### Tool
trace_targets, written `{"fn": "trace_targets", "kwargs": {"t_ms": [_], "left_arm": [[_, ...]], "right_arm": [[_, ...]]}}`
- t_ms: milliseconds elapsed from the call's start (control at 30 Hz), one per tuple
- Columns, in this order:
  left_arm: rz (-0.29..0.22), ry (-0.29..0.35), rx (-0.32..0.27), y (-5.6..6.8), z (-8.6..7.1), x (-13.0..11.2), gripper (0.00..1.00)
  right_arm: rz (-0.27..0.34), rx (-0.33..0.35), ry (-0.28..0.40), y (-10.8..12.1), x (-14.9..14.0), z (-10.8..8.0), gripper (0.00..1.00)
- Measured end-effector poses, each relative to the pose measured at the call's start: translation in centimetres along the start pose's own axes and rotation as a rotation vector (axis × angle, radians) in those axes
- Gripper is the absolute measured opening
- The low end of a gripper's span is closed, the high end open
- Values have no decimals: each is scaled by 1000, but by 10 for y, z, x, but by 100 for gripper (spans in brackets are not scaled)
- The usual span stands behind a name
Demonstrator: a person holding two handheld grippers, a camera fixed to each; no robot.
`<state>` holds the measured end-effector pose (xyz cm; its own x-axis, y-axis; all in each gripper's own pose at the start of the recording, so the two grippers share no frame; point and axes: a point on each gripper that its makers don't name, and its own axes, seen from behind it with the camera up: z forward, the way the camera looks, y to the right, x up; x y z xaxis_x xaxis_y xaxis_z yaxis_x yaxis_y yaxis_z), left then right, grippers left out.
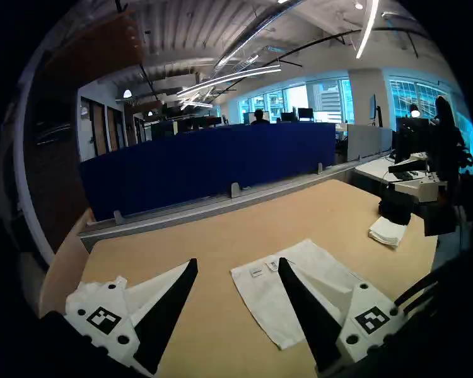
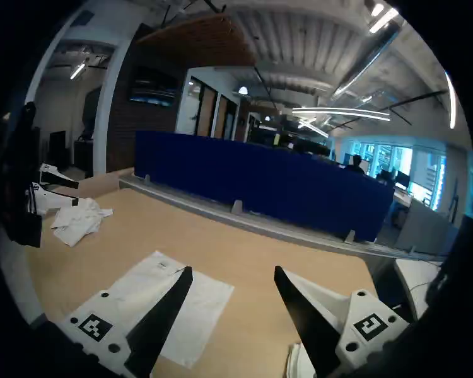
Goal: Fold towel
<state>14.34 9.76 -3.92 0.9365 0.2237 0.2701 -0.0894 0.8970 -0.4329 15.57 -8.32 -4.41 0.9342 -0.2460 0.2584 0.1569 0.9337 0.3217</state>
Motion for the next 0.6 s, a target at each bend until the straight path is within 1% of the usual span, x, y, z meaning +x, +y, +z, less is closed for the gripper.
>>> {"fn": "trace_targets", "kwargs": {"t_ms": [300, 600], "left_arm": [[34, -76, -35, 18, 13, -47, 95], [52, -162, -70, 34, 26, -99, 95]], "right_arm": [[6, 20, -61, -12, -47, 12, 100], [9, 51, -131, -26, -94, 25, 100]]}}
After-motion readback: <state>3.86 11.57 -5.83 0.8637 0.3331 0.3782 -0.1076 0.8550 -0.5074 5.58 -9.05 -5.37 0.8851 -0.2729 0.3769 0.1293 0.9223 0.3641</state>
